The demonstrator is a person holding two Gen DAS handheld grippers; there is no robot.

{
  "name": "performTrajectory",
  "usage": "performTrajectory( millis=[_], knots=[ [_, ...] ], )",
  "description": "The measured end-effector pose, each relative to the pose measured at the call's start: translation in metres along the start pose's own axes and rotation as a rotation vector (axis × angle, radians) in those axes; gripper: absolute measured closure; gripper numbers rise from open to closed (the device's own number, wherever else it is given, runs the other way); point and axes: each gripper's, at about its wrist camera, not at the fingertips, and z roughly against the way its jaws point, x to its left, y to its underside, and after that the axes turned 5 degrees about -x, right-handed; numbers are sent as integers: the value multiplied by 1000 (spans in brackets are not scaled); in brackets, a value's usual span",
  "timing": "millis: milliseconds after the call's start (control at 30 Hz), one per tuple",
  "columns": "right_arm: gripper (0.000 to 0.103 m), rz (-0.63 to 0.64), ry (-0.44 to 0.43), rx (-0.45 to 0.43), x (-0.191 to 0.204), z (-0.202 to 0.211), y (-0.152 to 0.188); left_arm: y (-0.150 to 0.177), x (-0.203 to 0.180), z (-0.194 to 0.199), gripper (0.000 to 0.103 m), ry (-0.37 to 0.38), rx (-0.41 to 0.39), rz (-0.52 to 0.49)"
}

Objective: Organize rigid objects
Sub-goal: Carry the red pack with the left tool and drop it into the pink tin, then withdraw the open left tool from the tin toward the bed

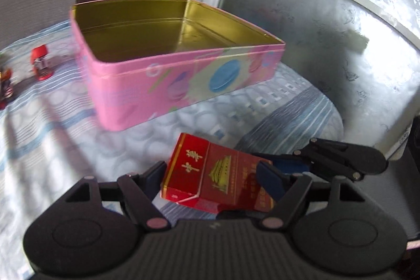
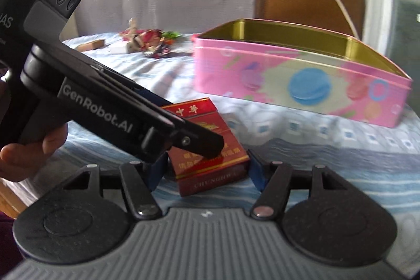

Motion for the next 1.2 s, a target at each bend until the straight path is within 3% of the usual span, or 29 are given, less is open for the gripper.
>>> performTrajectory(
  millis=[167,300,400,500,600,667,733,833,967,1067,1200],
  knots=[
    [36,5,19,-114,-11,21,-7,-24,-11,16,28,26,-73,-31],
    [36,34,41,-212,-18,25,-30,-57,-16,23,28,-1,-140,-89],
    [36,90,78,-262,-23,12,-49,-83,-14,20,27,-49,-182,-115],
    [36,109,98,-286,-33,-9,-69,-105,-8,6,10,-115,-205,-133],
    [33,111,154,-306,-42,-35,-86,-118,-3,-7,6,-212,-214,-142],
    [22,101,188,-274,-48,-54,-93,-118,3,-8,6,-267,-214,-115],
    [23,71,215,-246,-51,-60,-92,-109,15,1,5,-253,-225,-71],
    [23,19,181,-264,-50,-51,-81,-91,28,18,5,-267,-238,-46],
    [23,13,217,-352,-35,-30,-67,-60,54,49,5,-287,-258,4],
    [26,9,222,-417,-23,-24,-66,-36,80,72,3,-364,-278,50],
    [34,34,118,-454,4,-22,-76,-5,135,103,3,-528,-290,183]
  ],
)
